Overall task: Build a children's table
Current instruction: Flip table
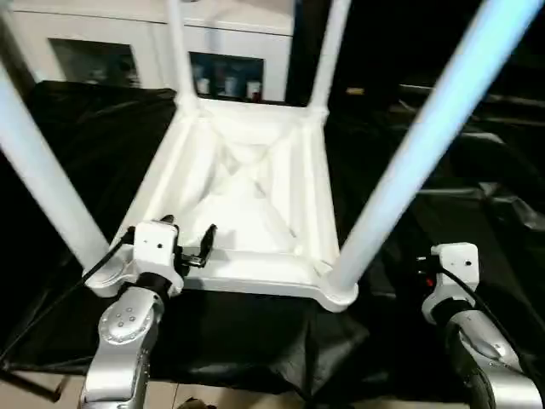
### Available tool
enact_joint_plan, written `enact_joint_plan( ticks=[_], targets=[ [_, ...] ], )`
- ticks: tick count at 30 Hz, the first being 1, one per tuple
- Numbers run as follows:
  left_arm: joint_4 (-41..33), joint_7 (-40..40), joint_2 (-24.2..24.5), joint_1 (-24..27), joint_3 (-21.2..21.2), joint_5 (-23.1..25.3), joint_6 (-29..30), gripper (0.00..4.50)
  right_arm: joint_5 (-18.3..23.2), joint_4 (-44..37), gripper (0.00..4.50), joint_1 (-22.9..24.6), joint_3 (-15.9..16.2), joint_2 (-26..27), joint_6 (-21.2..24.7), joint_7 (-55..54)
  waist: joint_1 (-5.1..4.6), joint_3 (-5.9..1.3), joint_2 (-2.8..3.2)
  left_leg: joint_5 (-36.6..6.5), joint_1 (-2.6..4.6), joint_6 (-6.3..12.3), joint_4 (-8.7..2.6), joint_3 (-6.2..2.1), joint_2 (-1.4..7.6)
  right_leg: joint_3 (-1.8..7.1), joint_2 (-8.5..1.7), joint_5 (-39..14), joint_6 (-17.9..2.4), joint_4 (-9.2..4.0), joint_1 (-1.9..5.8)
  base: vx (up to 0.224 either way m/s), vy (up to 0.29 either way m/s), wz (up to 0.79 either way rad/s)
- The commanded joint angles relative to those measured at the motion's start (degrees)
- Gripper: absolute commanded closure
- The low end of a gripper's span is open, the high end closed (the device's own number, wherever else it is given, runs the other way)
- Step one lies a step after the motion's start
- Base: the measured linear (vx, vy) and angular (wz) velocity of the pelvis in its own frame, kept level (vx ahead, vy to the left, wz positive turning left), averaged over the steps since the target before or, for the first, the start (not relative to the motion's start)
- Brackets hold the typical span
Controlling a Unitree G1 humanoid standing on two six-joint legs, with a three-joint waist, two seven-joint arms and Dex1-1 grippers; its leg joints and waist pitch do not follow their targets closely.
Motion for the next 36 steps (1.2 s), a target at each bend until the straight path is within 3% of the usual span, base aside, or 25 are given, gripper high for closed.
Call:
enact_joint_plan(
  ticks=[1,6,11,13,14,15,16,17,18,19,20,21,22,23,24,25,26,27,28,29,30,31,32,33,36],
  targets=[
    [-0.38,0.21,-0.2,-0.65,-0.71,0.09,-0.16,0.19,-0.08,-1.08,0.12,-0.68,0.16,-0.07,1.03,0.0,-0.03,-2.34,0.12,-27.71,1.01,-2.03,-5.56,-0.67,0.58,0.34,-0.78,-22.53,-4.76,-4.7,0.57,0.0,0.0,0.0],
    [-0.42,0.56,-0.8,-0.33,-1.42,0.1,-0.28,0.19,-0.99,-0.74,0.12,-1.3,2.16,-0.05,0.95,0.69,-0.3,-2.49,-0.34,-25.72,0.82,-1.28,-5.25,-0.47,0.6,0.44,-0.88,-23.5,-4.78,-4.73,0.42,0.0,0.0,0.0],
    [-1.31,0.05,-1.27,0.8,-1.83,-1.16,-0.86,0.19,-0.82,0.02,0.12,-1.68,2.12,0.43,1.44,0.0,-0.09,-2.77,-0.43,-22.68,0.66,-0.7,-5.18,-0.2,0.72,0.66,-0.78,-17.94,-5.97,-4.15,0.61,0.0,0.0,0.0],
    [-1.66,-0.47,-1.44,1.03,-1.92,-1.73,-0.15,0.19,-0.25,0.06,0.12,-1.87,1.92,0.55,2.12,0.11,0.08,-3.06,-0.95,-19.69,0.19,2.64,-4.55,0.44,0.36,1.25,-1.79,-16.42,-6.98,-4.31,0.96,0.0,0.0,0.0],
    [-1.75,-0.64,-1.46,1.1,-1.98,-1.85,-0.02,0.19,-0.05,0.08,0.12,-1.93,1.86,0.57,2.42,0.18,0.3,-3.27,-1.1,-22.04,3.25,-0.08,-1.27,3.33,0.2,4.32,-0.44,-21.41,-6.38,-5.57,-2.52,0.0,0.0,0.0],
    [-1.87,-0.4,-1.38,1.28,-2.43,-1.2,-0.58,0.19,0.01,0.01,0.12,-2.02,1.9,0.4,2.84,0.17,1.4,-3.39,-1.78,-21.95,1.55,1.11,-0.51,3.16,-0.41,7.38,-1.05,-24.8,-5.32,-5.73,-0.93,0.034,0.031,-0.4],
    [-1.92,-0.15,-1.35,1.32,-2.52,-0.92,-0.49,0.19,-0.03,-0.02,0.12,-2.01,1.93,0.35,2.87,0.15,1.64,-3.39,-2.31,-21.43,0.68,2.13,0.3,2.74,-0.77,8.91,-1.47,-26.12,-4.58,-5.89,-0.26,0.083,0.063,-0.55],
    [-1.69,0.11,-1.06,1.28,-3.0,-0.04,-1.57,0.19,-0.18,-0.11,0.12,-1.89,1.89,0.21,2.83,0.0,2.72,-3.76,-2.25,-19.45,0.25,4.37,1.85,1.83,-1.25,12.33,-2.03,-25.2,-4.45,-6.2,0.36,0.083,0.063,-0.55],
    [-1.55,0.21,-1.06,1.29,-3.24,0.15,-1.73,0.19,-0.3,-0.13,0.12,-1.73,1.71,0.16,2.65,-0.28,2.67,-3.29,-1.49,-11.95,-2.33,8.55,-2.25,-0.42,0.11,7.82,-1.13,-16.63,-5.92,-4.2,1.27,0.044,0.1,-0.34],
    [-1.51,0.18,-1.12,1.29,-3.25,0.04,-1.77,0.19,-0.35,-0.13,0.12,-1.69,1.66,0.14,2.57,-0.36,2.25,-3.73,-0.84,-9.89,-0.58,8.69,-3.31,-0.52,0.7,5.64,1.13,-11.65,-6.32,-3.11,0.03,0.067,0.101,-0.03],
    [-1.49,0.27,-1.23,1.41,-3.32,0.03,-1.84,0.19,-0.16,-0.26,0.12,-1.59,1.49,0.18,2.46,-0.34,1.48,-3.87,0.03,-6.39,2.08,6.06,-3.72,-1.33,1.89,2.88,3.4,-1.47,-7.31,-1.5,-1.0,0.067,0.101,-0.03],
    [-1.5,0.37,-1.28,1.5,-3.34,0.01,-1.84,0.19,0.0,-0.39,0.12,-1.55,1.42,0.19,2.42,-0.21,0.71,-3.75,0.72,-3.21,2.43,1.02,-4.93,-2.86,3.67,1.21,3.58,3.31,-8.58,-0.21,-0.05,0.042,0.091,0.08],
    [-1.56,0.61,-1.36,1.59,-3.27,-0.12,-1.68,0.19,-0.1,-0.5,0.12,-1.57,1.52,0.01,2.31,0.04,0.56,-3.44,1.67,-3.57,2.99,-0.67,-6.08,-3.77,5.18,-0.03,3.73,2.85,-9.81,0.53,-0.38,0.0,0.0,0.0],
    [-1.56,0.69,-1.62,1.71,-2.99,-0.57,-1.96,0.19,-0.13,-0.55,0.12,-1.59,1.57,-0.1,2.31,0.16,-0.62,-3.11,1.78,-4.09,3.27,0.15,-8.18,-5.68,9.35,-1.84,2.49,0.73,-10.99,2.08,-0.78,0.0,0.0,0.0],
    [-1.55,0.73,-1.8,1.77,-2.77,-0.9,-2.19,0.19,-0.14,-0.57,0.12,-1.64,1.59,-0.17,2.34,0.23,-0.76,-3.02,1.86,-2.79,3.34,5.12,-8.2,-5.7,10.85,-2.97,1.32,-0.91,-10.75,3.29,-1.07,0.003,-0.058,0.11],
    [-1.94,1.37,-1.85,2.05,-2.5,-0.72,-1.41,0.19,-0.08,-0.5,0.12,-1.74,1.48,-0.46,2.24,0.5,-0.66,-2.96,1.62,-3.57,3.13,11.4,-7.42,-4.73,10.3,-2.95,-0.05,-1.8,-11.52,3.19,-0.69,-0.002,-0.117,0.05],
    [-1.94,1.37,-1.85,2.05,-2.5,-0.72,-1.41,0.19,-0.08,-0.5,0.12,-1.74,1.48,-0.46,2.24,0.5,-0.63,-3.26,0.99,-4.55,3.12,14.08,-6.29,-3.93,9.18,-2.47,-0.99,-0.37,-12.95,2.58,-0.38,-0.002,-0.117,0.05],
    [-2.0,1.56,-1.65,2.24,-2.42,-0.41,-1.99,0.19,-0.07,-0.27,0.12,-1.88,1.25,-0.73,2.0,0.66,-0.29,-3.32,-1.57,-9.19,-0.19,15.51,-1.41,0.69,0.89,-1.16,-1.99,-0.38,-17.67,-2.6,1.44,-0.042,-0.117,0.01],
    [-2.44,1.86,-1.37,2.97,-2.22,-0.47,-2.26,0.19,-0.04,0.4,0.12,-2.3,0.51,-1.3,1.76,0.77,1.33,-3.42,-2.41,-11.17,-0.31,10.32,3.13,1.15,-2.33,0.34,-4.84,-17.18,-16.44,-5.74,2.01,-0.065,-0.099,-0.05],
    [-2.6,1.9,-1.25,3.23,-2.24,-0.58,-2.31,0.19,-0.05,0.61,0.12,-2.44,0.28,-1.47,1.71,0.79,1.46,-3.13,-2.81,-9.03,-1.31,8.09,2.44,0.53,-1.97,0.61,-5.07,-23.72,-13.27,-5.74,2.72,-0.065,-0.099,-0.05],
    [-2.77,1.95,-1.04,3.71,-2.38,-0.46,-2.43,0.19,-0.03,0.93,0.12,-2.7,0.03,-1.7,1.59,0.91,2.14,-2.77,-2.5,-7.64,-1.34,4.08,-0.19,-0.15,-0.77,0.07,-4.17,-33.9,-5.39,-5.85,2.32,-0.05,-0.103,-0.11],
    [-2.82,1.96,-0.95,3.89,-2.45,-0.38,-2.53,0.19,-0.02,1.05,0.12,-2.8,-0.05,-1.79,1.53,0.98,1.91,-2.48,-2.47,-9.09,-1.54,2.7,-0.98,-0.31,-0.52,-0.19,-3.38,-36.4,-2.17,-5.66,1.98,-0.047,-0.095,-0.12],
    [-3.01,2.12,-0.94,4.37,-2.37,-0.35,-2.21,0.19,0.1,1.37,0.12,-3.16,-0.28,-2.02,1.54,1.18,1.73,-2.37,-2.36,-12.97,-0.72,0.66,-1.87,-0.53,-0.14,-0.81,-2.48,-39.75,1.79,-5.88,1.33,-0.047,-0.095,-0.12],
    [-3.01,2.13,-0.92,4.41,-2.36,-0.3,-2.23,0.19,0.12,1.41,0.12,-3.2,-0.26,-2.04,1.54,1.21,1.55,-2.38,-1.78,-15.54,0.3,-0.21,-2.23,-0.73,0.02,-1.39,-1.99,-39.71,2.63,-6.16,0.75,-0.053,-0.068,-0.05],
    [-2.97,2.12,-0.93,4.34,-2.19,-0.22,-2.23,0.19,-0.01,2.0,0.12,-3.81,0.54,-2.0,1.61,1.5,1.19,-2.34,-1.3,-18.98,0.84,-0.17,-3.65,-1.5,0.94,-2.43,-1.6,-32.97,-0.11,-5.86,1.27,0.0,0.0,0.0]
  ],
)
